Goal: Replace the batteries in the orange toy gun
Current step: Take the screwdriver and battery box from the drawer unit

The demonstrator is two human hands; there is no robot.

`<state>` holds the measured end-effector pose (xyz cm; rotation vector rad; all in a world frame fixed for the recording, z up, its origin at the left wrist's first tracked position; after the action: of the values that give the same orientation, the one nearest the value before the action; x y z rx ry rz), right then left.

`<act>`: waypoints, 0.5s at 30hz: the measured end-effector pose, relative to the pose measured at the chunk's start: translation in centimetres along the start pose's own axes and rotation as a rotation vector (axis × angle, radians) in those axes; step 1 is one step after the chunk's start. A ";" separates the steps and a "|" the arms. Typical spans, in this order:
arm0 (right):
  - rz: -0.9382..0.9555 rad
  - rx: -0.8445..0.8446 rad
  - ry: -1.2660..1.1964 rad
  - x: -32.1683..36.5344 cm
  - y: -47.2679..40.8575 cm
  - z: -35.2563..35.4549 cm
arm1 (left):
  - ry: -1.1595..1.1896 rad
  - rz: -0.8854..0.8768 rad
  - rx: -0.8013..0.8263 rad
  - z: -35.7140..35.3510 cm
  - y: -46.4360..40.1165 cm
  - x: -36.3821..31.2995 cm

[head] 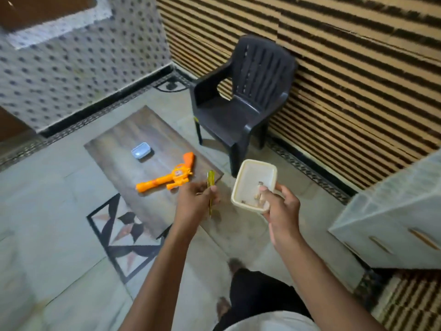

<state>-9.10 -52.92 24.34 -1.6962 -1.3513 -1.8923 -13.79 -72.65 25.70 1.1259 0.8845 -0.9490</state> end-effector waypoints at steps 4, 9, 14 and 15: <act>-0.004 0.052 0.031 -1.5 -0.3 -7.8 | 0.002 0.000 -0.049 5.4 -5.1 0.0; -0.014 0.020 0.028 -3.5 -2.9 -16.7 | -0.008 0.021 -0.042 9.6 -13.0 -0.8; -0.028 -0.081 0.003 -4.0 -5.8 -24.7 | -0.075 0.083 0.041 13.1 -21.2 -1.9; -0.027 -0.094 0.008 -3.8 -6.3 -26.1 | -0.089 0.085 0.050 13.8 -22.5 -2.1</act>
<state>-29.23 -70.81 21.12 -1.7200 -1.3070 -2.0054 -34.27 -89.30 23.21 1.1467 0.7388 -0.9477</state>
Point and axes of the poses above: each hand's wrist, its own y-axis away from the middle knuckle, its own z-axis out of the back of the hand, x = y × z, the point moved 2 cm from there along -y, towards the middle knuckle, and after that the axes turned 5 degrees about -x, right-handed, at the moved point
